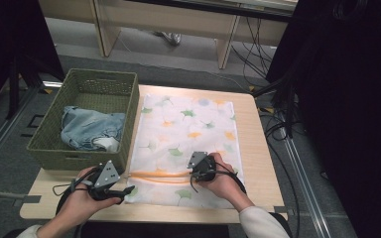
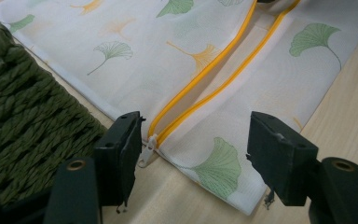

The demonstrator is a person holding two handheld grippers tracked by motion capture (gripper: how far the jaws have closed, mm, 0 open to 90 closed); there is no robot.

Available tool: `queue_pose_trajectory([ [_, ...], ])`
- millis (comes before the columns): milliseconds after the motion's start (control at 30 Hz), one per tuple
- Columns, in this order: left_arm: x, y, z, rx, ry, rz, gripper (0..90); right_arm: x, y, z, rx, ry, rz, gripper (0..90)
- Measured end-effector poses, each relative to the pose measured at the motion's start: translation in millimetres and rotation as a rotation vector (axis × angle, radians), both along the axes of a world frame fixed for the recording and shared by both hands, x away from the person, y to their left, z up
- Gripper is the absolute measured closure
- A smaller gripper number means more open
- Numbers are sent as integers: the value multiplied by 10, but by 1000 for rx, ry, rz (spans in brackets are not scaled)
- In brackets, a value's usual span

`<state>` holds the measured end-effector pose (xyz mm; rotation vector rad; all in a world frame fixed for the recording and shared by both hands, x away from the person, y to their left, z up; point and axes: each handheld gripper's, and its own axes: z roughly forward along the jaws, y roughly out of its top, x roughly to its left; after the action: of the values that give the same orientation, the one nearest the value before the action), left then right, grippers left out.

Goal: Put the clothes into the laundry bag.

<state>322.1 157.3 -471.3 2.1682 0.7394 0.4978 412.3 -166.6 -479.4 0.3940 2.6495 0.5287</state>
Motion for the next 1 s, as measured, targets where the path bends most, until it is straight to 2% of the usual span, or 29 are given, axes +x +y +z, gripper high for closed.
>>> queue_pose_trajectory([
  [33, 0, 1, 6, 5, 4, -2, 349, 19, 5, 7, -20, -15, 19, 585],
  [67, -1, 1, 6, 5, 4, -1, 349, 24, 24, 2, -19, -3, 9, 595],
  [100, -2, 1, 4, 3, 1, 0, 349, 40, 39, 2, -27, -20, 27, 620],
  [133, -4, 4, 7, 4, -1, -2, 349, 43, 60, 7, -21, -4, 14, 643],
  [167, -5, 6, 6, 1, -3, -2, 349, 54, 70, 25, -42, -20, 23, 668],
  [233, -3, 9, 4, -2, -3, -1, 349, 63, 79, 28, -29, -9, 13, 699],
  [533, -4, 3, 10, -2, -5, 0, 350, 59, 75, 74, -16, -17, -1, 854],
  [900, -7, 10, 20, -7, -12, 3, 351, 81, 114, 186, 39, -26, -34, 880],
  [1000, -6, 15, 21, -12, -14, 6, 352, 93, 129, 237, 46, -49, -28, 881],
])
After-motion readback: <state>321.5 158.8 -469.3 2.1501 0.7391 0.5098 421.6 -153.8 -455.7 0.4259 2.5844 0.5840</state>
